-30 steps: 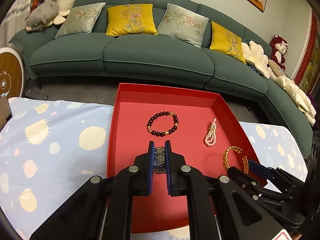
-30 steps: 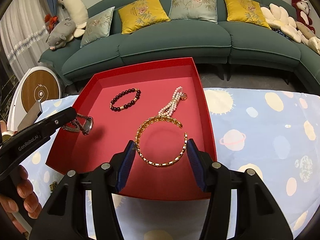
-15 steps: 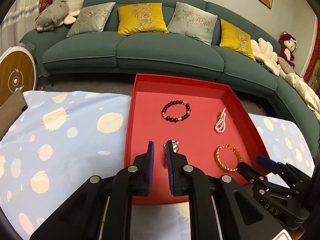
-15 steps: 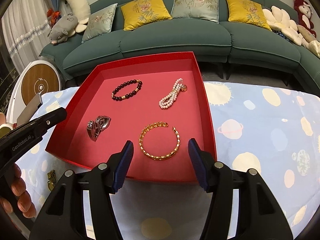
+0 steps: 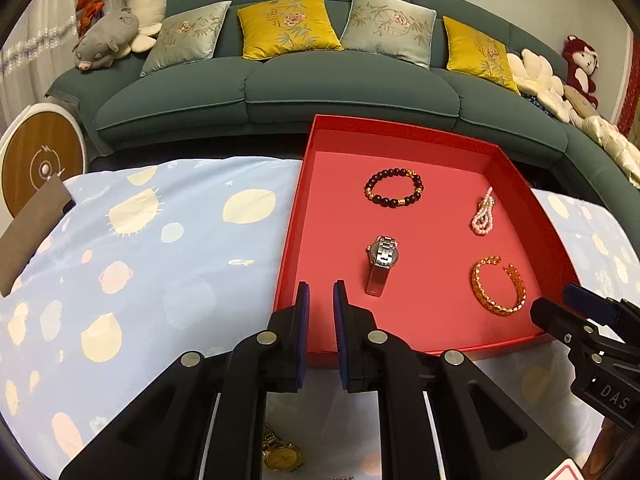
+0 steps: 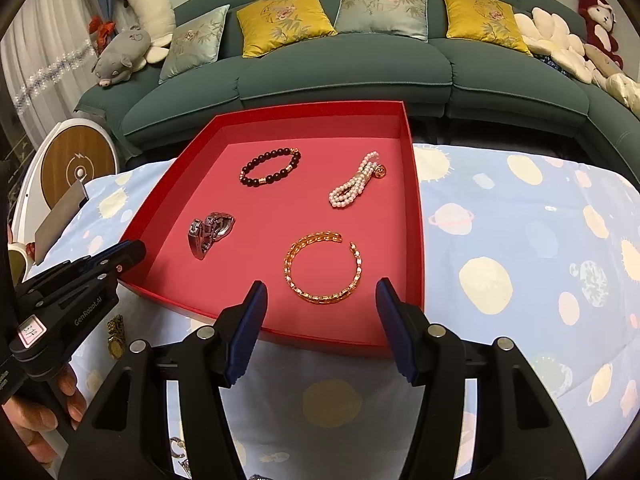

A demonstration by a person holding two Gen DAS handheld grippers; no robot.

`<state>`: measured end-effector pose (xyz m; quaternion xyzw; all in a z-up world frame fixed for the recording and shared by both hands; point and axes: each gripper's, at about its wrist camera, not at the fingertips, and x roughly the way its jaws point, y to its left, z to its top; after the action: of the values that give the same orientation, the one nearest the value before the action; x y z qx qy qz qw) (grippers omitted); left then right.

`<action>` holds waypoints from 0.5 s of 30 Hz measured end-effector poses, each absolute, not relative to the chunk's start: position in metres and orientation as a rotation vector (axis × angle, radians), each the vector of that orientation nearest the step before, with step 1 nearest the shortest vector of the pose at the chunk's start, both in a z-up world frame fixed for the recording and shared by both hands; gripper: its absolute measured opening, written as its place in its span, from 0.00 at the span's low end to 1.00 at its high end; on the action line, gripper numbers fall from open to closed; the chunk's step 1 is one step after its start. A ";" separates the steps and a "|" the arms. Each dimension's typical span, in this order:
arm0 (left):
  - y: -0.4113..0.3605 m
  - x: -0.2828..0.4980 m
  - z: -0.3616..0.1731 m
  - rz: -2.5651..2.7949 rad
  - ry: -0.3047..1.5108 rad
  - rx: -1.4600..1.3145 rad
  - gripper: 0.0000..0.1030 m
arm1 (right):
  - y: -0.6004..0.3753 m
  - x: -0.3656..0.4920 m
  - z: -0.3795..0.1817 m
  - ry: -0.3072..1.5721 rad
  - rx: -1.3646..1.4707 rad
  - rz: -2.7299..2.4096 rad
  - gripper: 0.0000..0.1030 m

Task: Organize jewelry
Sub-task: 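Withdraw both grippers from the tray back over the bed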

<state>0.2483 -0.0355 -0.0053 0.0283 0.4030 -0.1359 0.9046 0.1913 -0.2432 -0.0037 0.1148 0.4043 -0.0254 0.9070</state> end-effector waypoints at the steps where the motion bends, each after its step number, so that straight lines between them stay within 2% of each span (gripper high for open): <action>1: -0.031 0.247 0.000 -0.285 0.833 0.029 0.11 | -0.246 0.189 0.002 0.822 0.241 -0.052 0.53; 4: -0.016 0.238 0.019 -0.295 0.815 -0.030 0.16 | -0.251 0.170 0.024 0.776 0.276 -0.039 0.53; 6: -0.004 0.226 0.032 -0.284 0.794 -0.050 0.32 | -0.253 0.153 0.034 0.764 0.310 -0.022 0.53; 8: 0.007 0.210 0.041 -0.263 0.777 -0.052 0.39 | -0.252 0.136 0.039 0.764 0.323 -0.015 0.53; 15: 0.046 0.155 0.042 -0.228 0.808 -0.012 0.42 | -0.219 0.080 0.030 0.796 0.293 0.048 0.53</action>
<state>0.1550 0.0460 0.0420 -0.0057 0.3923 -0.1104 0.9132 0.0799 -0.2187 0.0303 0.1420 0.3860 0.0231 0.9112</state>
